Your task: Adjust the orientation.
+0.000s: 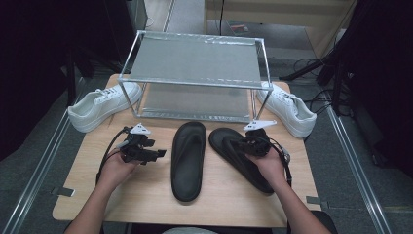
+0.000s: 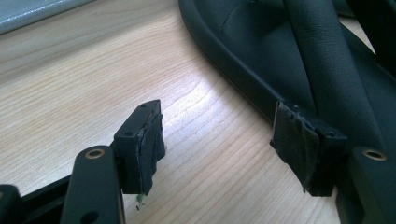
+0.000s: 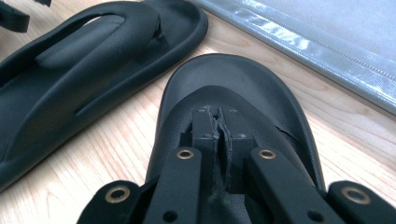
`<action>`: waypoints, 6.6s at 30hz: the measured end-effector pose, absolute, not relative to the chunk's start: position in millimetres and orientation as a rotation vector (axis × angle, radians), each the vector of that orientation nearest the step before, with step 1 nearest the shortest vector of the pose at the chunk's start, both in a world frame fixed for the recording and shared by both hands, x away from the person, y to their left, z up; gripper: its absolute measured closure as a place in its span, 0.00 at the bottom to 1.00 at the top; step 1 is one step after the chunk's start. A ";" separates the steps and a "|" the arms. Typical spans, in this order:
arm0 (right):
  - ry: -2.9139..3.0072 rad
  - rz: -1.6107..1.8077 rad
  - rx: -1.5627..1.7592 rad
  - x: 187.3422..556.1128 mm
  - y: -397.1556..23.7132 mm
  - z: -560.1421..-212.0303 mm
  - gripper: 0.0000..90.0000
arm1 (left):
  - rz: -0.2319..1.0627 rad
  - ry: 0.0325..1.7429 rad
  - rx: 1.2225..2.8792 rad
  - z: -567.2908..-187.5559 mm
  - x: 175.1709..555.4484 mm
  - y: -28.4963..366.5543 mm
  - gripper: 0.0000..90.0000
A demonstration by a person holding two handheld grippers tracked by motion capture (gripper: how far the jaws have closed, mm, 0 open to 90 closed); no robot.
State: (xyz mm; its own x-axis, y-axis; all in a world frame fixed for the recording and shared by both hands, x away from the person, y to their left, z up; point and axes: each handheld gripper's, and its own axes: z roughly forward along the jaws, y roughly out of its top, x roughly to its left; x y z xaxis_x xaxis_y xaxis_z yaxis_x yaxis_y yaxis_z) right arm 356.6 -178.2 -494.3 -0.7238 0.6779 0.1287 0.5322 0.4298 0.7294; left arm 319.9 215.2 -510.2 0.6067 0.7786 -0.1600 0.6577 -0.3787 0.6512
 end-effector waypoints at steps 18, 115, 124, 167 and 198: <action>2.447 1.170 1.073 376.6 -163.0 -496.8 0.96 | 0.238 1.142 2.131 -511.6 311.4 220.8 0.38; 2.647 1.187 0.959 333.8 -144.6 -500.2 0.99 | -0.018 0.994 2.160 -512.2 336.7 201.9 0.33; 2.665 1.190 0.938 335.7 -138.3 -500.1 0.99 | -0.041 0.934 2.153 -510.5 329.8 204.4 0.21; 2.651 1.206 1.019 343.2 -148.3 -501.8 0.95 | -0.119 0.841 2.305 -521.4 306.8 157.9 0.87; 2.463 1.400 1.036 306.4 -156.0 -490.2 0.42 | 0.054 0.922 2.215 -507.2 310.2 189.1 0.44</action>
State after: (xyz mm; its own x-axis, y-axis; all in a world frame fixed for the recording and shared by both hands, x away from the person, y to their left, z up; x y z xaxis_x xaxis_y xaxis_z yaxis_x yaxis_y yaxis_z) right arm 306.4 -156.0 -490.2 -0.7571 0.6167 0.2155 0.5007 0.3360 0.7977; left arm 310.2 189.1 -507.2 0.7428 0.6311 -0.2235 0.6006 -0.4807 0.6389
